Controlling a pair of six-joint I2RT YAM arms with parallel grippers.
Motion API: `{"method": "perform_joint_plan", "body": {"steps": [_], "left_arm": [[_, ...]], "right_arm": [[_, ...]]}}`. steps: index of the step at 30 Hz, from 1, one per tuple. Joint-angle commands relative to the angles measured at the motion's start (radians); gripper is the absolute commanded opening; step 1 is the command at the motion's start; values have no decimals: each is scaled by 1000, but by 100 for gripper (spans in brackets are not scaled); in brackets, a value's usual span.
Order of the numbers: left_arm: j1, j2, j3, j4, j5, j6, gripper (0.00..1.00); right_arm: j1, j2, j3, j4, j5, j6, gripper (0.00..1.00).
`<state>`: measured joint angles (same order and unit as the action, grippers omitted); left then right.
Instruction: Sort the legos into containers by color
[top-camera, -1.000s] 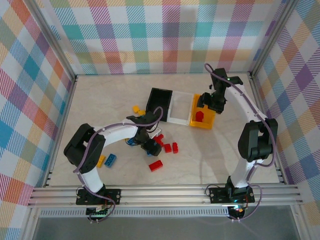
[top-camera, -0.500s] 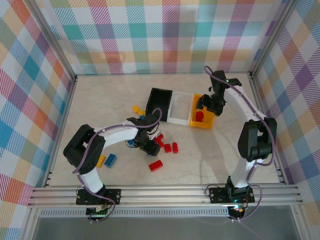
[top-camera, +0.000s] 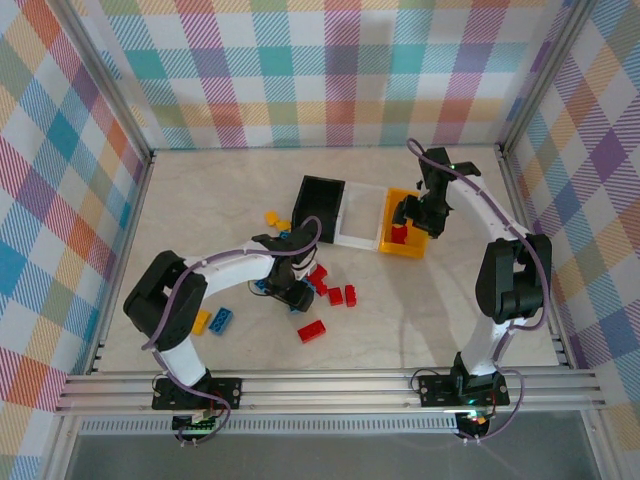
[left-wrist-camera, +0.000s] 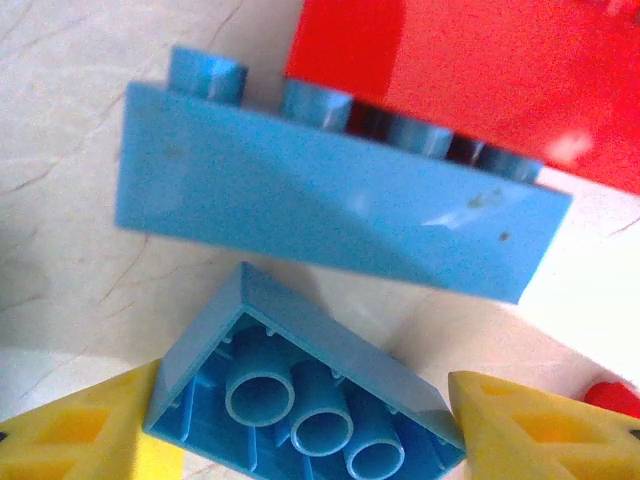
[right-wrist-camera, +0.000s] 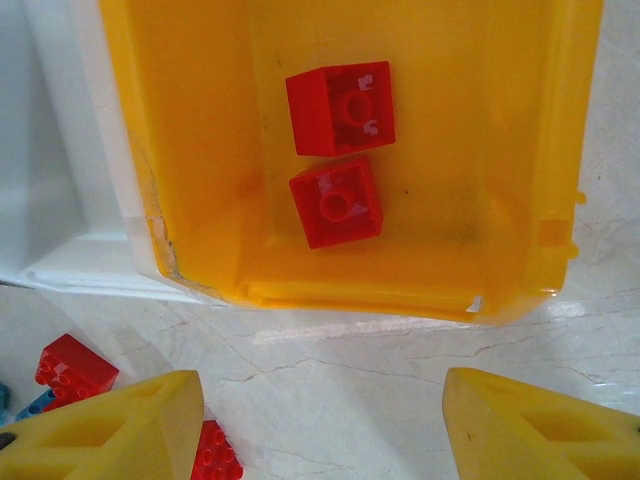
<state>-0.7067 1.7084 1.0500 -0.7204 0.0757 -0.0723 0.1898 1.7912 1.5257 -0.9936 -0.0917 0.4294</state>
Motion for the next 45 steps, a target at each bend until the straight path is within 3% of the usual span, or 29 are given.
{"method": "perform_joint_plan", "body": {"steps": [1,12,18,25,30,34,40,45], "left_arm": [[-11,-55,41,-84,-50,-23,59],[72,-22,316,-185,-52,-15,60],[144,171,607,-201,-50,1,60],[157,447,940,-233,-101,9,60],[165,566,1074,-256,-121,12,61],[170,611,1137,-279,-120,11,68],[170,581,1131,-287,-89,-2,70],[164,442,983,-249,-42,-34,71]], "right_arm": [[-2,-16,-8,7,-25,3,65],[-3,-64,-70,-2,-69,-1,64],[2,-166,-150,-3,-109,25,64],[7,-262,-186,-36,-141,50,63],[7,-308,-187,-58,-134,32,63],[7,-323,-184,-76,-126,9,64],[15,-339,-218,-48,-166,-3,64],[129,-309,-285,26,-297,-71,64]]}}
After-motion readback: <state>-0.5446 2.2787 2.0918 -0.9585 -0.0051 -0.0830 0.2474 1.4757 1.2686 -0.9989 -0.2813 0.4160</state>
